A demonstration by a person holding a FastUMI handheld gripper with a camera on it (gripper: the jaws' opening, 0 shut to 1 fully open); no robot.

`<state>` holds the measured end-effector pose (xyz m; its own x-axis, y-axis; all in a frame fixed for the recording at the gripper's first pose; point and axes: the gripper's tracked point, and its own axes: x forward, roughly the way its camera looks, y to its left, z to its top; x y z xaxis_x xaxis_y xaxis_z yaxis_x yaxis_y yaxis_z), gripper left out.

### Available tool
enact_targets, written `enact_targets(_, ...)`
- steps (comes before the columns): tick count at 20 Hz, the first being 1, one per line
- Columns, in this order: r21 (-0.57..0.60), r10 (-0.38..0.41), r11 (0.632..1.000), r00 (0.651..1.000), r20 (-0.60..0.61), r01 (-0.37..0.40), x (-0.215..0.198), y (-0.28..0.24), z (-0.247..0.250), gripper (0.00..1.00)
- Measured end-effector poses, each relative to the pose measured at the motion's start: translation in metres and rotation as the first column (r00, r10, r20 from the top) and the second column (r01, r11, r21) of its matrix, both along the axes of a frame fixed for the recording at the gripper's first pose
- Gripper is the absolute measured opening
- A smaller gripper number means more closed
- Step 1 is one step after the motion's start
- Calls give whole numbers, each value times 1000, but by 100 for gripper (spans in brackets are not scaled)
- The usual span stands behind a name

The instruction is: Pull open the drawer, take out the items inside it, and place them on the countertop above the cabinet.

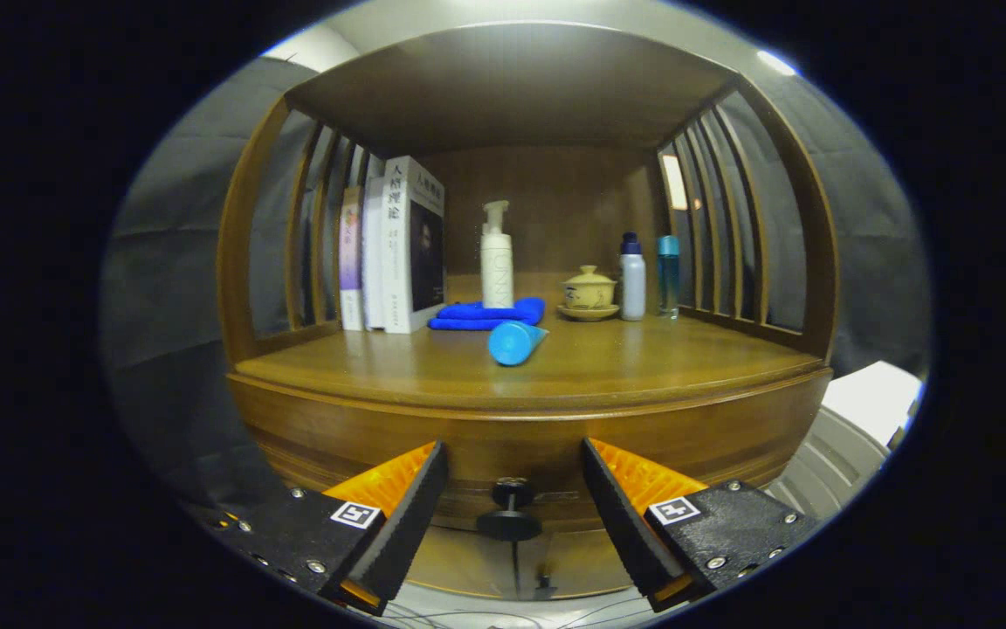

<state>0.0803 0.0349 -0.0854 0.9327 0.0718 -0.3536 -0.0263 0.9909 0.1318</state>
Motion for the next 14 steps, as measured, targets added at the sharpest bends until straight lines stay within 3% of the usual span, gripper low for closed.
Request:
enact_targets(8,-30,94,995,985,142,-91,-26,-9,147,96)
enact_targets(14,-73,48,997,981,190,-35,-51,-25,227,96)
